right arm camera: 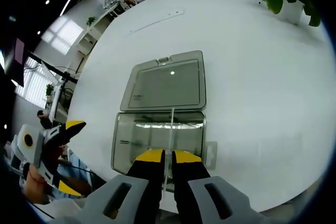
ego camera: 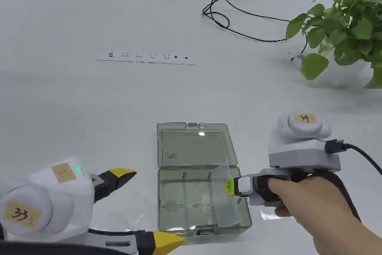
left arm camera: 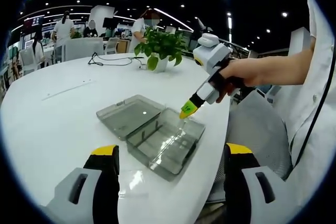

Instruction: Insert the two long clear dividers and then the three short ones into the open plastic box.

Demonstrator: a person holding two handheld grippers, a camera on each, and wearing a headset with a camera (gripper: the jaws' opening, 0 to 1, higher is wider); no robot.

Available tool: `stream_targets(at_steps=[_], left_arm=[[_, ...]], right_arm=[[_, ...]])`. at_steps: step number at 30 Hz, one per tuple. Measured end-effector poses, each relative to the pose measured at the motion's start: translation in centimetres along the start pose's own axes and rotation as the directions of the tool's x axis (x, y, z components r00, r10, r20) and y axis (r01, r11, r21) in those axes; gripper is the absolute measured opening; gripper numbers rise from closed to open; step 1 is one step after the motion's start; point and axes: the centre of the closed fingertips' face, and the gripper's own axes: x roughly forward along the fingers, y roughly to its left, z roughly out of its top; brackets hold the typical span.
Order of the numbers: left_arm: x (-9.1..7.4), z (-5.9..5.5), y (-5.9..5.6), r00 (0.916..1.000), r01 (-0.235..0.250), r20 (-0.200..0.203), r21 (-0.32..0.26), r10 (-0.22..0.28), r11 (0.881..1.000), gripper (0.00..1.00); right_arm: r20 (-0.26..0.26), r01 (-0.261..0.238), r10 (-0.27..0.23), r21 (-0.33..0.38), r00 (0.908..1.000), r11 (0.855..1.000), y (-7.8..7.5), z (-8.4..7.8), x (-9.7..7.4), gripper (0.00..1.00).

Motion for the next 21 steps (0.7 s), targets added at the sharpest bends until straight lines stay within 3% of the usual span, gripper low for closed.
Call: stream_targets(at_steps=[11, 21], left_arm=[[0.0, -0.1, 0.0, 1.0, -0.003, -0.003, -0.005, 0.003, 1.0, 0.83], [0.0, -0.2, 0.0, 0.9999, -0.005, -0.01, -0.006, 0.005, 1.0, 0.83]], right_arm=[[-0.008, -0.01, 0.01, -0.052, 0.9999, 0.999, 0.7, 0.0, 0.3, 0.07], [-0.023, -0.033, 0.031, -0.091, 0.9993, 0.995, 1.2, -0.5, 1.6, 0.09]])
